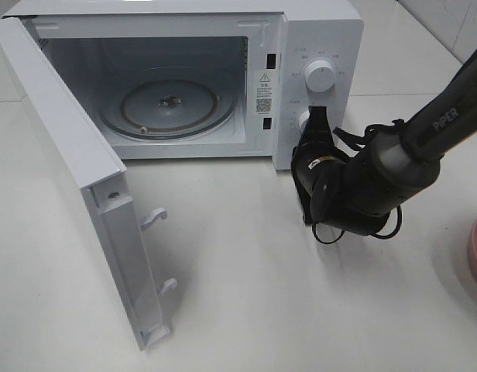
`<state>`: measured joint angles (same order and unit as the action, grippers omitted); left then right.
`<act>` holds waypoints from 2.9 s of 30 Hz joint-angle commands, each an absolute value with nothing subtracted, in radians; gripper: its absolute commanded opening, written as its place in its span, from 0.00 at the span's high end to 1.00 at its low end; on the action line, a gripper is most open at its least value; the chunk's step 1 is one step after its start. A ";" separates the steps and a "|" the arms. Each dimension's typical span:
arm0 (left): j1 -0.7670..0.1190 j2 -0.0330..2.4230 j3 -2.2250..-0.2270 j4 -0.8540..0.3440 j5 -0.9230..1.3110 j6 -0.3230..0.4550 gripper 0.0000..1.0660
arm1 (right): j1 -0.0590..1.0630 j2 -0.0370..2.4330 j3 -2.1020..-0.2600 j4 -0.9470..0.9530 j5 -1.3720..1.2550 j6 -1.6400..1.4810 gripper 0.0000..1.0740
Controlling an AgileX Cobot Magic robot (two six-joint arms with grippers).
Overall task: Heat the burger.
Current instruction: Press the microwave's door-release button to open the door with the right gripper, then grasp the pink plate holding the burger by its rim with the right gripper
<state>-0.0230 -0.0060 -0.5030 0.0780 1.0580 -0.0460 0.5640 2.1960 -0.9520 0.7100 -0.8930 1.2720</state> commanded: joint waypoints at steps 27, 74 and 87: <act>-0.021 -0.024 -0.501 0.071 1.042 -0.050 0.08 | 0.552 1.910 -0.733 0.460 -0.693 1.257 1.00; -0.021 -0.024 -0.501 0.071 1.042 -0.050 0.08 | 0.304 1.420 -0.895 -0.019 0.915 -0.036 0.94; -0.021 -0.024 -0.501 0.071 1.042 -0.050 0.08 | 0.304 1.420 -0.919 -0.292 1.061 0.115 0.45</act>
